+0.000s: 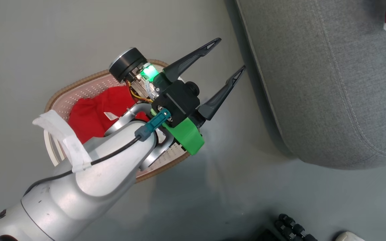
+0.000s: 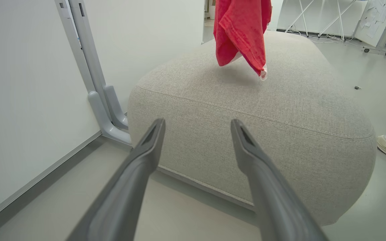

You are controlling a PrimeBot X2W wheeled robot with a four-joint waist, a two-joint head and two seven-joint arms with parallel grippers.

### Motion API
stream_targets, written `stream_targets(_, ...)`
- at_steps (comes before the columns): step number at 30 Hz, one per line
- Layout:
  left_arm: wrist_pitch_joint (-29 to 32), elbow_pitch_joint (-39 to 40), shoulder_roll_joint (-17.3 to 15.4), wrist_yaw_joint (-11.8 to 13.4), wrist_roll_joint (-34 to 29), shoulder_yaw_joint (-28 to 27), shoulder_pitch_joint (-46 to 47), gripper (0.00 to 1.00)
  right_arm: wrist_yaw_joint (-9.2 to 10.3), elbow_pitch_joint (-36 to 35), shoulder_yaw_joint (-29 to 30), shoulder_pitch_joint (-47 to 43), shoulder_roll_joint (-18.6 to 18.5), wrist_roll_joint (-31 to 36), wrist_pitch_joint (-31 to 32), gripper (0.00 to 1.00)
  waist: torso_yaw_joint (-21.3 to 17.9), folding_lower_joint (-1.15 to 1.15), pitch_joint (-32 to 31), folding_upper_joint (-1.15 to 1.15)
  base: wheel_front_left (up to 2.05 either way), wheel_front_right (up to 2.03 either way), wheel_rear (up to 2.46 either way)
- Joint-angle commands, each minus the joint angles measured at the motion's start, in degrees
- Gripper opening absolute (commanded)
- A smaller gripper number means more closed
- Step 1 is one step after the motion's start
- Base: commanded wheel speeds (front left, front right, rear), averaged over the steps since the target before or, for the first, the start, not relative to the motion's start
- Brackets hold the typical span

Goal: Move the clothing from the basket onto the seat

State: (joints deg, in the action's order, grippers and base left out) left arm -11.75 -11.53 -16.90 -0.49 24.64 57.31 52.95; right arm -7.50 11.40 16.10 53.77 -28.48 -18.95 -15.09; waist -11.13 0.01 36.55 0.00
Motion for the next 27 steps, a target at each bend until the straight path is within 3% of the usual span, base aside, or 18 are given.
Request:
stream_targets(1,-0.4,0.16,-0.1,-0.02,-0.27,-0.11,1.26,1.0,0.02,1.59,0.69,0.8,-0.67,0.18,-0.12,0.0,0.48,-0.01,1.19,0.0,0.0,0.0,0.0)
stream_targets(5,-0.63,0.55,-0.38,0.24,-0.51,-0.19,1.65,1.0,0.02,8.69,-0.16,1.38,-1.05,0.08,-0.13,0.0,0.76,-0.01,2.59,0.0,0.0,0.0,0.0)
stream_targets(14,-0.96,0.98,-0.59,0.41,-0.77,0.22,2.41,1.0,0.02,23.09,-1.42,1.53,1.73,2.22,-0.13,0.0,1.31,-0.01,4.63,0.0,0.0,0.0,0.0)
stream_targets(22,-1.45,0.84,-0.32,0.4,-0.54,0.35,2.51,1.0,0.02,33.05,0.48,0.77,2.52,1.68,-0.13,0.0,2.22,-0.01,4.82,0.0,0.0,0.0,0.0)
stream_targets(23,-1.58,0.75,-0.32,0.51,-0.52,0.33,2.46,1.0,0.02,33.47,0.64,0.67,2.46,1.64,-0.12,0.33,2.27,-0.01,4.63,0.0,0.0,0.0,0.0)
stream_targets(24,-1.67,0.69,-0.32,0.55,-0.47,0.29,2.35,1.0,0.02,33.59,0.73,0.48,2.39,1.64,-0.12,0.89,2.26,-0.01,4.43,0.0,0.0,0.0,0.0)
stream_targets(25,-1.75,0.55,-0.37,0.67,-0.4,0.22,2.11,1.0,0.02,33.63,0.78,0.13,2.53,1.74,-0.13,1.0,2.19,-0.01,4.03,0.0,0.0,0.0,0.0)
stream_targets(27,-2.02,0.31,-0.4,0.83,-0.22,0.14,1.4,1.0,0.02,32.82,0.94,-0.78,3.09,1.42,-0.12,1.0,1.93,-0.01,3.15,0.0,0.0,0.0,0.0)
